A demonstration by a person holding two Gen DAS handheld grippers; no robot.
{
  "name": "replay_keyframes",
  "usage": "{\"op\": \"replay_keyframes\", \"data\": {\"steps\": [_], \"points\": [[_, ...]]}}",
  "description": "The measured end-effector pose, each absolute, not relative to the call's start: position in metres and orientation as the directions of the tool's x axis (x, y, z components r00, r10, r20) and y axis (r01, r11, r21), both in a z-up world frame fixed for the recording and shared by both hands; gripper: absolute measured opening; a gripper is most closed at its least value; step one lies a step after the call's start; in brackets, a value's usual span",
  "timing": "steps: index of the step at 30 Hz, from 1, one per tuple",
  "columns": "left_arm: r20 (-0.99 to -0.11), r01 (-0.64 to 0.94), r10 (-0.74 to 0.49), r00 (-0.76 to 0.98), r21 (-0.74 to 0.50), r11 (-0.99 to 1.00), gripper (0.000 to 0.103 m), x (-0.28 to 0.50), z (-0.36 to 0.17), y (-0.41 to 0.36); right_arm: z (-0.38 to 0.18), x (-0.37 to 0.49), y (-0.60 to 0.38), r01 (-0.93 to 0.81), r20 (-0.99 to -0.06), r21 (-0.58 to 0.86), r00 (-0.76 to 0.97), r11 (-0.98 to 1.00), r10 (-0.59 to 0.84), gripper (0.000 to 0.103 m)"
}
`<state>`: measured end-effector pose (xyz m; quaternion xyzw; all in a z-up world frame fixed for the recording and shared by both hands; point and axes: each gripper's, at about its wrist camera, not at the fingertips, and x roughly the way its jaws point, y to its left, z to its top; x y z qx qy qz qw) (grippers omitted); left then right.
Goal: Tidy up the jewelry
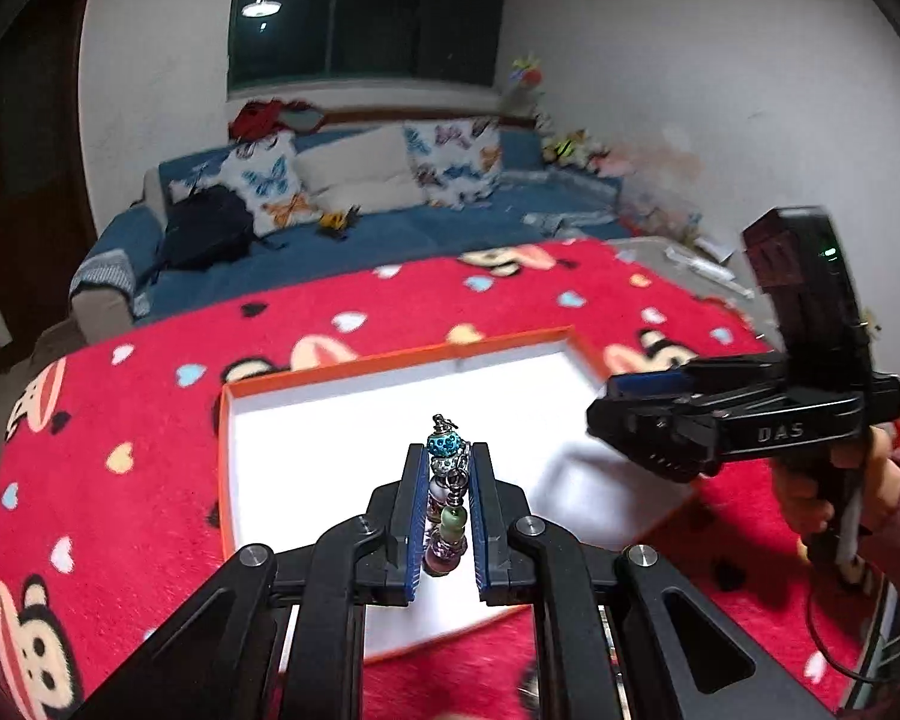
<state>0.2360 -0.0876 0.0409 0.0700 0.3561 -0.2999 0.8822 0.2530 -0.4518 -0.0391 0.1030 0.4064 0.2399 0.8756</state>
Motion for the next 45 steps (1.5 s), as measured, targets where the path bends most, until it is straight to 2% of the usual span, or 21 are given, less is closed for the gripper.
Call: {"op": "replay_keyframes", "data": {"steps": [8, 27, 29, 33, 35, 41, 44, 45], "points": [[-0.761, 0.526, -0.398, 0.511, -0.089, 0.846, 0.013, 0.271, -0.005, -0.085, -0.062, 0.281, -0.457, -0.197, -0.696, 0.383, 0.580, 0.902, 0.423, 0.060], [-0.809, 0.459, -0.354, 0.470, -0.118, 0.880, 0.016, 0.304, -0.044, -0.074, -0.073, 0.289, -0.446, -0.167, -0.756, 0.233, 0.588, 0.958, 0.287, 0.065], [-0.813, 0.455, -0.357, 0.460, -0.130, 0.881, 0.021, 0.305, -0.046, -0.073, -0.071, 0.288, -0.443, -0.178, -0.757, 0.197, 0.597, 0.964, 0.265, 0.067], [-0.807, 0.453, -0.357, 0.471, -0.126, 0.882, 0.041, 0.303, -0.043, -0.073, -0.065, 0.284, -0.441, -0.199, -0.750, 0.164, 0.612, 0.966, 0.253, 0.072], [-0.801, 0.449, -0.360, 0.478, -0.129, 0.884, 0.042, 0.300, -0.040, -0.071, -0.061, 0.282, -0.443, -0.207, -0.743, 0.160, 0.618, 0.965, 0.255, 0.076], [-0.796, 0.441, -0.358, 0.488, -0.129, 0.888, 0.043, 0.286, -0.029, -0.068, -0.048, 0.268, -0.447, -0.241, -0.737, 0.137, 0.624, 0.961, 0.262, 0.076], [-0.789, 0.420, -0.329, 0.519, -0.099, 0.902, 0.053, 0.273, -0.023, -0.065, -0.041, 0.253, -0.449, -0.263, -0.732, 0.118, 0.629, 0.957, 0.263, 0.076], [-0.786, 0.412, -0.322, 0.527, -0.094, 0.906, 0.059, 0.269, -0.020, -0.063, -0.040, 0.247, -0.450, -0.267, -0.731, 0.112, 0.630, 0.957, 0.262, 0.076]]}}
